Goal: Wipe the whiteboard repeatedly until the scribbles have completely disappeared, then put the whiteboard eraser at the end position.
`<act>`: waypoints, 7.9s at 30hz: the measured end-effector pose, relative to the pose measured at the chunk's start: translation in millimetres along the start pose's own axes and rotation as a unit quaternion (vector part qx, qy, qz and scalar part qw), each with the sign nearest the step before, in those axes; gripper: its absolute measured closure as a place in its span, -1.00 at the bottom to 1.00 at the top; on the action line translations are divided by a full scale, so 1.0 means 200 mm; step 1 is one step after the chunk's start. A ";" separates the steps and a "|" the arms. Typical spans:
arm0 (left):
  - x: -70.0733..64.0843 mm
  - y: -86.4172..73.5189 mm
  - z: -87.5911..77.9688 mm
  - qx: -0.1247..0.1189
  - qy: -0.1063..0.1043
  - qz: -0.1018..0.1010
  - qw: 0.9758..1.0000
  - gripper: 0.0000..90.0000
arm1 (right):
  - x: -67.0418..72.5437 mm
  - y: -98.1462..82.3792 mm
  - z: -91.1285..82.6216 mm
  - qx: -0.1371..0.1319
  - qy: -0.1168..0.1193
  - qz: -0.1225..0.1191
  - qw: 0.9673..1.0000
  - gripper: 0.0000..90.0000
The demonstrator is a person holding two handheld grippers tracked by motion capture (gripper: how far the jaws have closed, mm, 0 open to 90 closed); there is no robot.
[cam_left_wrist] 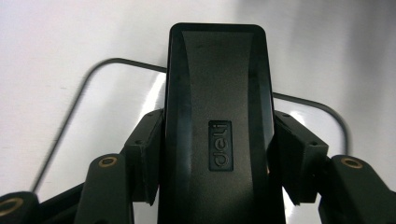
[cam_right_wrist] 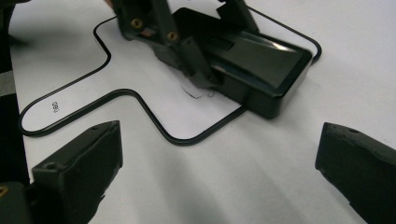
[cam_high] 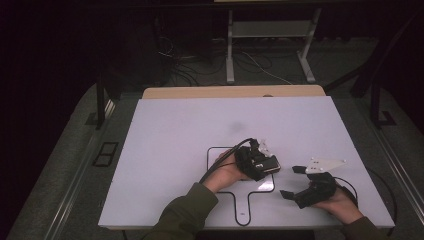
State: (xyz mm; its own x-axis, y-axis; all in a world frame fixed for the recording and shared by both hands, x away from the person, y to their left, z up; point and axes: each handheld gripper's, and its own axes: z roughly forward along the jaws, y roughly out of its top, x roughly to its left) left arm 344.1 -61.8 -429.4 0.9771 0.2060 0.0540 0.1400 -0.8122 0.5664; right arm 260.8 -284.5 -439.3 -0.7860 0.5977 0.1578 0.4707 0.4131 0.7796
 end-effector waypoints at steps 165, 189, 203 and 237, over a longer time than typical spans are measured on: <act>0.87 -0.13 0.00 -0.047 0.071 -0.202 0.976 -0.20 | 0.00 0.00 0.01 -0.006 0.009 -0.009 1.000 -1.00; 0.81 -0.16 -0.16 -0.115 0.066 -0.200 0.971 -0.51 | -0.01 -0.01 0.03 -0.006 -0.004 0.000 1.000 -1.00; 0.76 -0.20 -0.21 -0.122 0.059 -0.178 0.975 -0.55 | -0.03 -0.01 0.02 -0.015 -0.028 0.013 0.999 -1.00; 0.38 -0.38 -0.37 -0.144 0.093 -0.181 0.968 -0.98 | -0.03 -0.01 0.01 -0.017 -0.037 0.019 0.999 -1.00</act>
State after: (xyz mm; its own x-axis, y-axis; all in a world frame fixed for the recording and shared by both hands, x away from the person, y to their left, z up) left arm 395.6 55.7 -407.6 0.8225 0.5657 -0.0584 0.3910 -0.4880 0.7804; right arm 264.9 -288.1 -443.4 -0.7352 0.6623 0.1442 0.4856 0.3662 0.7938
